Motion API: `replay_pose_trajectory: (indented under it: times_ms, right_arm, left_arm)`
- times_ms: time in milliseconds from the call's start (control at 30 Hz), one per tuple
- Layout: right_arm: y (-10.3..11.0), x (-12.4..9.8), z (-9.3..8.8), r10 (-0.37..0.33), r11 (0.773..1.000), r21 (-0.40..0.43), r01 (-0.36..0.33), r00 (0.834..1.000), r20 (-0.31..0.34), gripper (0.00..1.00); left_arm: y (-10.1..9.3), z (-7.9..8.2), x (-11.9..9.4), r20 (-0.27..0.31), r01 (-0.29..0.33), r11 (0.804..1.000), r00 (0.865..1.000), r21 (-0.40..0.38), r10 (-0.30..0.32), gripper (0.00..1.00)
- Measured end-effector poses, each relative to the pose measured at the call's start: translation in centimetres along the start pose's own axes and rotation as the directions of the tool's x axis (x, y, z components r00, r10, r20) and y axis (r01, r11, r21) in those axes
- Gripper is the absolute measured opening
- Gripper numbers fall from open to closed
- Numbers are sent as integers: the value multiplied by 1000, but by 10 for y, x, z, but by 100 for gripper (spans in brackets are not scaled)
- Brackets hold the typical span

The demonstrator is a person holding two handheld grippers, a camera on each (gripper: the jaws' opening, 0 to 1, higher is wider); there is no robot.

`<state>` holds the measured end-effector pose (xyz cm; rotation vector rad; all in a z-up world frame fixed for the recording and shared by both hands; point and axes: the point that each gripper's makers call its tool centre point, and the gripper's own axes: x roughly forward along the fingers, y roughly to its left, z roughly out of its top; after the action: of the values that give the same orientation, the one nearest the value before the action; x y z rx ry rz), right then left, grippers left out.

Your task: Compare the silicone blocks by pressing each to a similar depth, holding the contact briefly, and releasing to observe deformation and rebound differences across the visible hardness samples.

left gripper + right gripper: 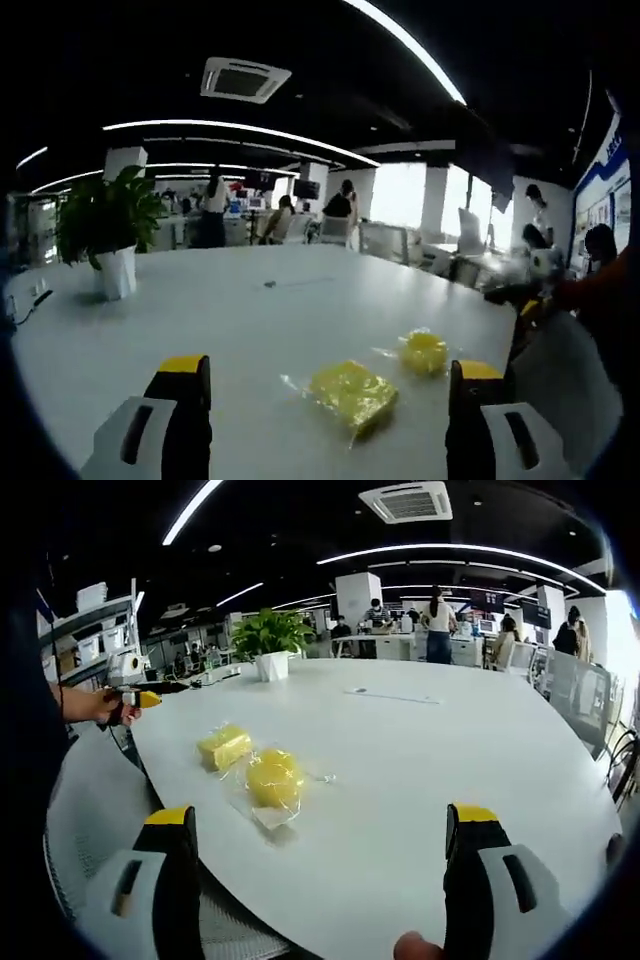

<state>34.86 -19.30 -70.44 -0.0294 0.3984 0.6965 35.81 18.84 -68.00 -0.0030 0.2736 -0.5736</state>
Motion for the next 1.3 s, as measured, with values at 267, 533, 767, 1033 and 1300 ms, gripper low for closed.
replay_pose_trajectory:
  times_ms: [267, 533, 767, 1033, 1300]
  right_arm:
    - [-4, 5, -2, -14, 999, 29, 14, 1000, 18, 97]
    - [-4, 9, 0, -6, 1000, 30, 5, 1000, 15, 97]
    - [-7, 7, -6, -14, 999, 34, 14, 1000, -1, 97]
    - [-3, 5, -5, 4, 999, 38, -5, 1000, 28, 97]
    - [-4, 1, -15, -15, 1000, 10, 15, 1000, 0, 97]
  left_arm:
    - [24, -18, -25, 36, -60, 992, 997, -106, 65, 100]
    - [18, -30, -30, 28, -63, 990, 997, -125, 67, 100]
    - [19, -19, -28, 37, -56, 992, 997, -113, 60, 100]
    - [13, -23, -20, -9, -16, 996, 1000, -84, 16, 100]
    - [8, -27, -20, -36, -13, 996, 999, -94, 10, 100]
